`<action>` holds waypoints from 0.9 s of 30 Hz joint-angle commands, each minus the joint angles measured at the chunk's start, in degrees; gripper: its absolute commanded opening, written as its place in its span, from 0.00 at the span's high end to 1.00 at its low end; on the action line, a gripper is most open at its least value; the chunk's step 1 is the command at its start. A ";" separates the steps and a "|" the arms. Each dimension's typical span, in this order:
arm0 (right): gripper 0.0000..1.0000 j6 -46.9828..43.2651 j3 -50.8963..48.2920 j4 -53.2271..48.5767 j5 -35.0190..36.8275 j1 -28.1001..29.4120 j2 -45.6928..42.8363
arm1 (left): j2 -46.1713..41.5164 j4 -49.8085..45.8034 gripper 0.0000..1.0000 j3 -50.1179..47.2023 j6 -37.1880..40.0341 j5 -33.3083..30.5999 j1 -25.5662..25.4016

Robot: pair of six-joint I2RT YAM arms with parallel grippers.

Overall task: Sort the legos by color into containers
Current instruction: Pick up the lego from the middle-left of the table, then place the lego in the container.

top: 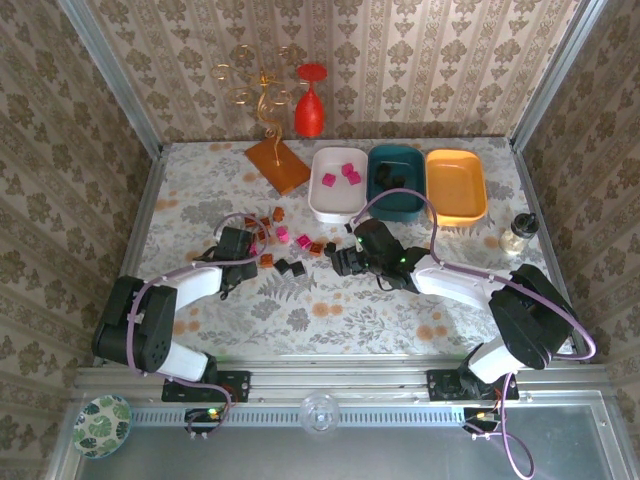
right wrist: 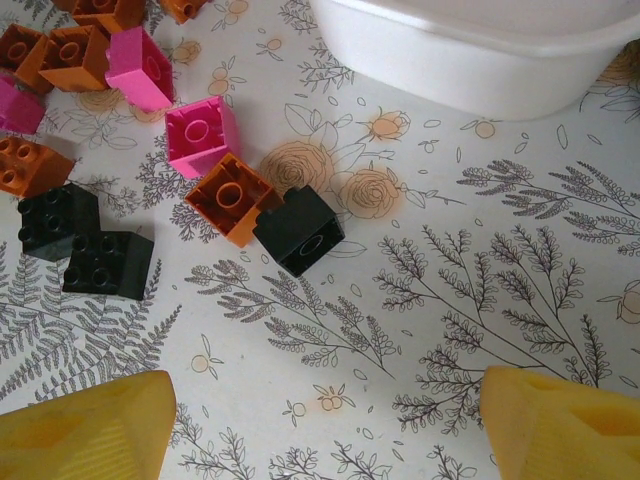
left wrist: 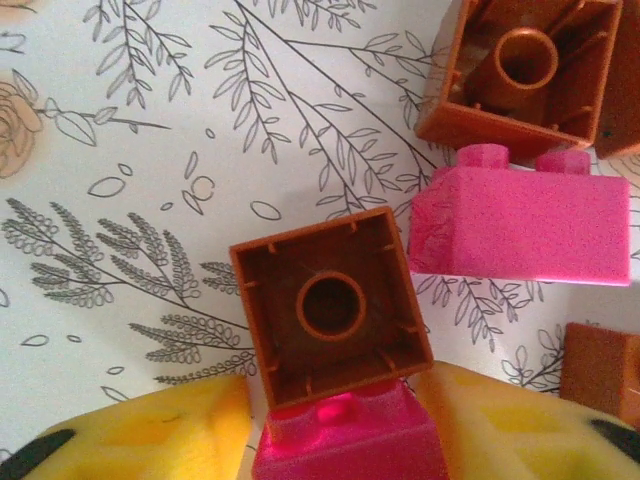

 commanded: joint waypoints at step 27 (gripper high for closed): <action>0.18 5.67 -12.65 7.85 3.36 -12.43 -14.65 | 24.31 10.76 0.65 40.60 6.22 6.13 -15.38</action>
